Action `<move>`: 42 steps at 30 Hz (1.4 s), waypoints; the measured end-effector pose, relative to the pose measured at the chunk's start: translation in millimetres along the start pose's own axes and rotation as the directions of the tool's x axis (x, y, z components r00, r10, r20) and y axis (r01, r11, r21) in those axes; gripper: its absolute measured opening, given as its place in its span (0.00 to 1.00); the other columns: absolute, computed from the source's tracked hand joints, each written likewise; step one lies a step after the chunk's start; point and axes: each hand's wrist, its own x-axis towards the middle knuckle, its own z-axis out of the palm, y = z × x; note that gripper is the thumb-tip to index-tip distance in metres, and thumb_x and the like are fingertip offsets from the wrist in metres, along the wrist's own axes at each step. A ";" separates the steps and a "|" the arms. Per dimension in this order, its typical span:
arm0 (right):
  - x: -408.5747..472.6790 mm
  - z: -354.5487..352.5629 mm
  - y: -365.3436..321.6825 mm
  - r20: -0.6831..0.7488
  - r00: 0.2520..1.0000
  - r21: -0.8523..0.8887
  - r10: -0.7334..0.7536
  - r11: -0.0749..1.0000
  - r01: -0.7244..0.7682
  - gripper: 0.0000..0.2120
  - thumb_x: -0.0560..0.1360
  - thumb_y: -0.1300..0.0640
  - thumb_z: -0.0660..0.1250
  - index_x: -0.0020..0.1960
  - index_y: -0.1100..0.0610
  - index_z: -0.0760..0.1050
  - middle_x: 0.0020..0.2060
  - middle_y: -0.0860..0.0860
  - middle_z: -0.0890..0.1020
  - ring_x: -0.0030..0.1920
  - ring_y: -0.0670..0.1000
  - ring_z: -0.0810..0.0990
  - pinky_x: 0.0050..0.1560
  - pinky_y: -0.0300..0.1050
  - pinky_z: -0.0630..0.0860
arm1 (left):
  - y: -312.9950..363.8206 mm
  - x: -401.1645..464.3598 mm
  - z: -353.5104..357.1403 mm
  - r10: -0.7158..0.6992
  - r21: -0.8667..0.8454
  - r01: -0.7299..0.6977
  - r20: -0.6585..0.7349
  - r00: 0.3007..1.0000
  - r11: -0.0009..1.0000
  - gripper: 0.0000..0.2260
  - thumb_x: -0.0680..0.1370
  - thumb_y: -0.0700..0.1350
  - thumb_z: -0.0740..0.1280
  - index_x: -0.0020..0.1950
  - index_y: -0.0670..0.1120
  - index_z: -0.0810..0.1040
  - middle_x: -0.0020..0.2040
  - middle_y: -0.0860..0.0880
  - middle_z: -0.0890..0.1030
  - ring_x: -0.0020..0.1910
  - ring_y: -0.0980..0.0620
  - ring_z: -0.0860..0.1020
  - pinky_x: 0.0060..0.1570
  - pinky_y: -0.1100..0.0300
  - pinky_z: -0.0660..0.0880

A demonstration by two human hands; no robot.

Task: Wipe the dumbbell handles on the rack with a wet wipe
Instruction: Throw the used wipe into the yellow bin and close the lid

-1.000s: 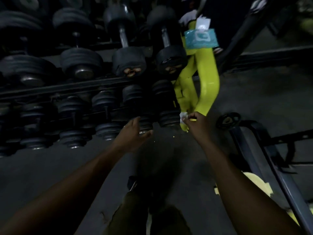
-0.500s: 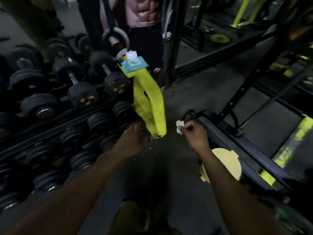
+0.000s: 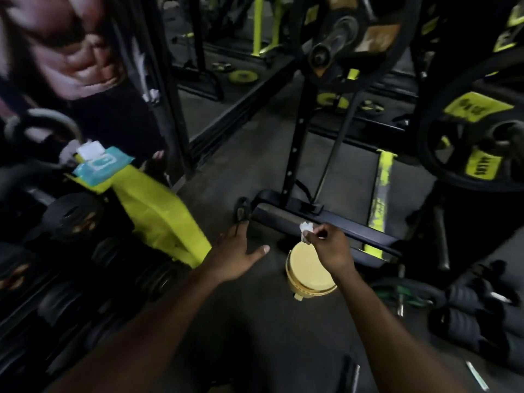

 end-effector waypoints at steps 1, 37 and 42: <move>5.2 -3.2 1.2 -0.021 1.000 -0.005 0.014 1.000 -0.014 0.14 0.73 0.50 0.73 0.34 0.54 0.74 0.30 0.47 0.80 0.33 0.39 0.77 0.36 0.41 0.68 | 6.3 12.4 -2.7 0.025 0.005 -0.025 0.024 0.999 1.000 0.41 0.79 0.67 0.61 0.83 0.45 0.51 0.82 0.44 0.56 0.80 0.44 0.57 0.78 0.48 0.55; 130.5 -91.7 110.1 -0.198 0.910 0.017 0.365 0.929 -0.369 0.15 0.72 0.47 0.73 0.36 0.54 0.74 0.32 0.48 0.79 0.40 0.50 0.78 0.38 0.45 0.68 | 124.7 228.9 92.0 0.138 0.128 -0.201 0.385 0.912 0.971 0.42 0.79 0.67 0.63 0.83 0.47 0.50 0.83 0.44 0.54 0.81 0.41 0.55 0.78 0.46 0.56; 144.2 -97.0 118.2 -0.177 0.907 0.031 0.382 0.923 -0.383 0.20 0.72 0.49 0.74 0.29 0.52 0.68 0.27 0.45 0.74 0.32 0.43 0.71 0.40 0.44 0.67 | 132.3 241.5 105.4 0.106 0.141 -0.177 0.406 0.908 0.974 0.41 0.79 0.65 0.63 0.83 0.46 0.51 0.82 0.44 0.55 0.80 0.42 0.56 0.77 0.48 0.57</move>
